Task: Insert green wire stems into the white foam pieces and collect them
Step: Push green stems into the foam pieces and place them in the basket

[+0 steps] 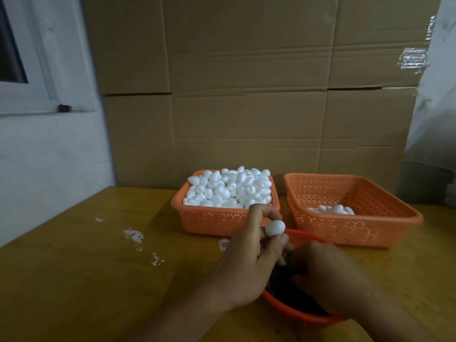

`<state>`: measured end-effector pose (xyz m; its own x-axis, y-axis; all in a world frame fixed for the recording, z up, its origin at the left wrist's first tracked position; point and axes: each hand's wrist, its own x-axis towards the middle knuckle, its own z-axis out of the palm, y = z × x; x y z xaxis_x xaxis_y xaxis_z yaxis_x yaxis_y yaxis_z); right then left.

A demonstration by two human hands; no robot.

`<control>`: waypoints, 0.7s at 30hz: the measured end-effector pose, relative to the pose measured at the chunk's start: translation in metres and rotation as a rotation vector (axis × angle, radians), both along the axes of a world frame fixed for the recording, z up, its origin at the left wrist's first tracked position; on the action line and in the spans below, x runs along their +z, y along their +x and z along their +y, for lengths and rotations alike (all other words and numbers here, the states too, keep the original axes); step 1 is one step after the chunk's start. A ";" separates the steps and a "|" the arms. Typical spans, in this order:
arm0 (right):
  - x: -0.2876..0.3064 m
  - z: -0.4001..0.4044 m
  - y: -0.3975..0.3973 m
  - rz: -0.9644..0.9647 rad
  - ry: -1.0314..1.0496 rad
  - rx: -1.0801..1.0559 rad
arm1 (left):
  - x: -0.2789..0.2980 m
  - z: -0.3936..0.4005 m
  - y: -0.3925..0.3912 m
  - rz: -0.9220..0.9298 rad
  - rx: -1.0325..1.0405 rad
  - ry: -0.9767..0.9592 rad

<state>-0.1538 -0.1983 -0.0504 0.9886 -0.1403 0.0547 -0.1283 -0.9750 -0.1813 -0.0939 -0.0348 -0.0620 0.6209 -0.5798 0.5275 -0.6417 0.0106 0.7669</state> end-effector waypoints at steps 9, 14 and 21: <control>0.003 -0.001 -0.008 -0.216 0.145 -0.084 | 0.009 -0.003 0.003 0.448 -0.030 -0.309; 0.004 0.000 -0.014 -0.430 0.299 -0.023 | 0.015 -0.001 0.003 0.766 -0.160 -0.453; 0.005 -0.001 -0.016 -0.534 0.649 0.138 | 0.019 0.003 0.004 0.955 -0.171 -0.464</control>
<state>-0.1700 -0.1993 -0.0451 0.8636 -0.1851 0.4690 0.2460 -0.6574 -0.7123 -0.0900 -0.0320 -0.0432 0.8226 -0.5657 0.0579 0.2586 0.4627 0.8479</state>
